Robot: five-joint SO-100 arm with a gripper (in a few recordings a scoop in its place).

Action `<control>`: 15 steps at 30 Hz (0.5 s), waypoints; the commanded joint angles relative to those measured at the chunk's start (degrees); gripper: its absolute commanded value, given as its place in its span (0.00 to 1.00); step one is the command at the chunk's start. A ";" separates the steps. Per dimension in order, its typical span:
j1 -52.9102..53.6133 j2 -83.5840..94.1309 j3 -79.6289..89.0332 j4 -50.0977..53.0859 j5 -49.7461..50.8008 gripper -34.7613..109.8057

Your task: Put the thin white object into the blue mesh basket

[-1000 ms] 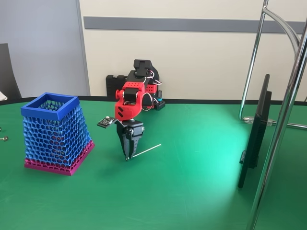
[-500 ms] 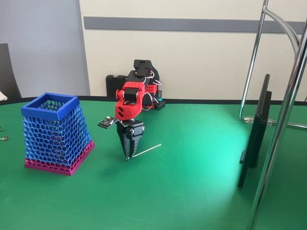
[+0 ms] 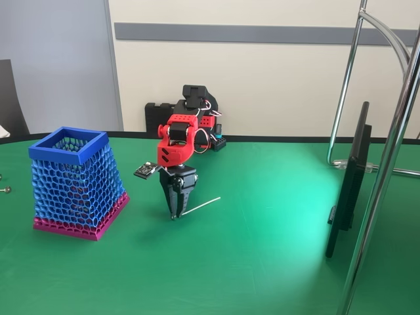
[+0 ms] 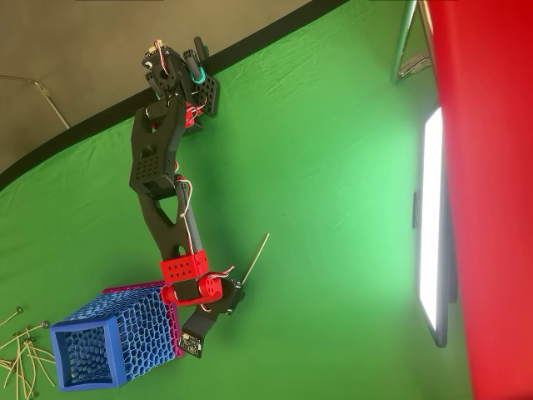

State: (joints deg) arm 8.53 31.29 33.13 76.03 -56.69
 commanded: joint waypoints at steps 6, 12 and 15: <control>0.18 -0.62 -4.48 1.58 -0.09 0.32; 0.26 -0.62 -4.48 1.67 -0.70 0.30; 0.35 -0.70 -4.48 1.67 -1.14 0.29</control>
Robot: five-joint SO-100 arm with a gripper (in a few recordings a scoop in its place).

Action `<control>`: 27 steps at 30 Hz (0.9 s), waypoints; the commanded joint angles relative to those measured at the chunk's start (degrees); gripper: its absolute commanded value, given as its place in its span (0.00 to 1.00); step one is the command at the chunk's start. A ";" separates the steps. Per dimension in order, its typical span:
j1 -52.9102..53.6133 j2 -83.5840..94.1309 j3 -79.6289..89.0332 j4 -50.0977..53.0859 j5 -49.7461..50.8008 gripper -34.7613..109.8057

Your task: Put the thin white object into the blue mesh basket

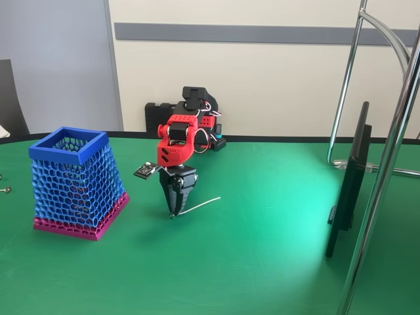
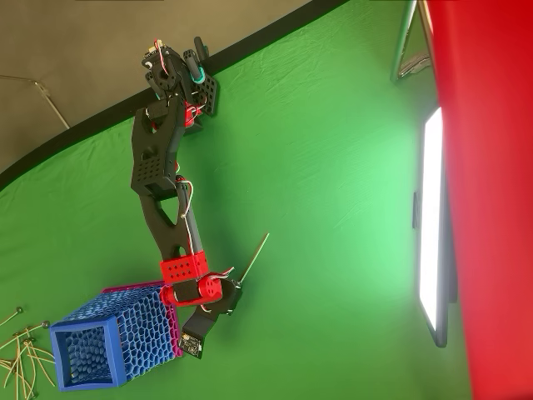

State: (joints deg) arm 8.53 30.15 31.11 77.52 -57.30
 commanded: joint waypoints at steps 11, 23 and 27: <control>0.44 0.44 -2.99 0.18 0.18 0.24; 0.09 6.33 -13.10 -3.25 7.03 0.24; 1.41 11.95 -12.22 -7.12 6.33 0.24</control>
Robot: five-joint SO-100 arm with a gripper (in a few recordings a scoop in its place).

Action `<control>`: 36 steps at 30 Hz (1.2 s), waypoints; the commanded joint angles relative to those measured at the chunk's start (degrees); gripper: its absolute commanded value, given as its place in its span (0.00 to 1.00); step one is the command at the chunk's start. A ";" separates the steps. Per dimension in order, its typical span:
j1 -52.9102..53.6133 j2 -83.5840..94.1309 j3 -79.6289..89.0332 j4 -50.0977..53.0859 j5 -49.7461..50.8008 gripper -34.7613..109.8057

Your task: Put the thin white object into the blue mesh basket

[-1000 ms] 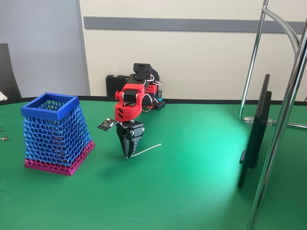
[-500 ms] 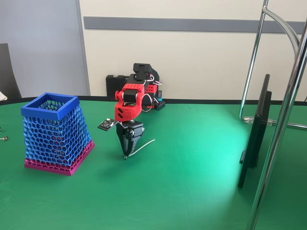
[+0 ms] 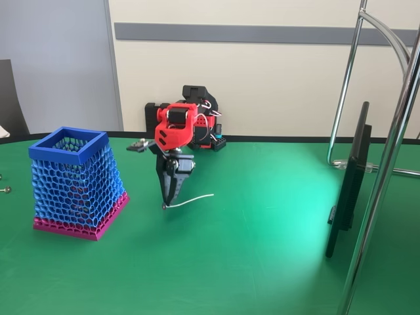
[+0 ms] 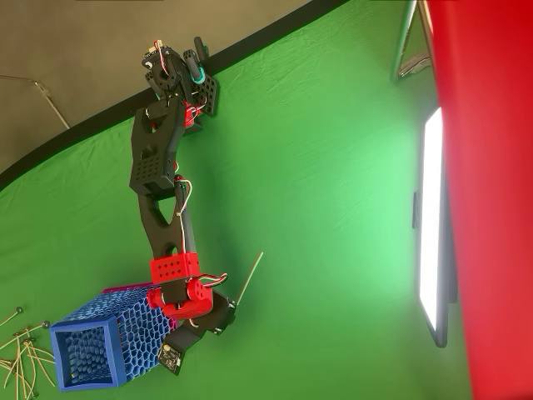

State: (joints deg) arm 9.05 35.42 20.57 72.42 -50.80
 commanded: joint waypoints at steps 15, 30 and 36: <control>12.39 28.74 11.34 -23.47 -22.50 0.24; 21.01 39.55 35.33 -60.29 -38.94 0.24; 21.45 41.92 34.98 -62.93 -37.88 0.24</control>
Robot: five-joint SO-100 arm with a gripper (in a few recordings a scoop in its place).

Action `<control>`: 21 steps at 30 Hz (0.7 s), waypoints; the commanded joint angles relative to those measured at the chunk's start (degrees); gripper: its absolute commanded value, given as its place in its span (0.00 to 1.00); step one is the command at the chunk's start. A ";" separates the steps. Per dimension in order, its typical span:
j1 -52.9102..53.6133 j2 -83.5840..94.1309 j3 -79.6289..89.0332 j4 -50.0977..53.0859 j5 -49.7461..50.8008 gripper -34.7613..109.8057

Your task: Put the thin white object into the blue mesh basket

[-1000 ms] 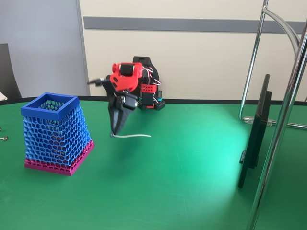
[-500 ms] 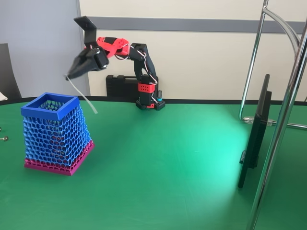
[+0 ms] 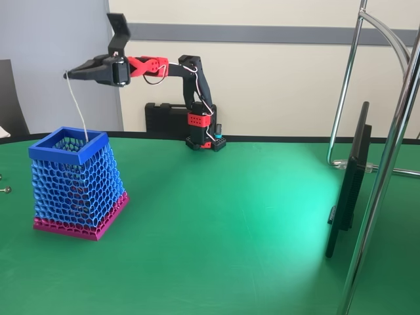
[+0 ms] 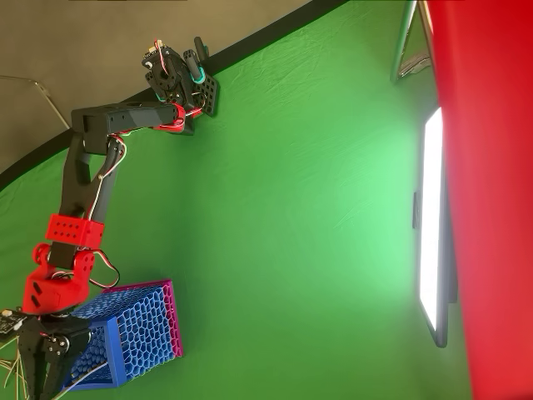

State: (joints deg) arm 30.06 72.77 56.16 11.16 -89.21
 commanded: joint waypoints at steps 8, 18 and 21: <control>2.81 8.88 6.59 -5.10 -2.02 0.24; 3.52 10.90 19.60 -8.09 -2.99 0.24; 2.81 11.25 22.76 -9.05 -2.81 0.25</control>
State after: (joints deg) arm 33.57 80.07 78.22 3.43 -92.02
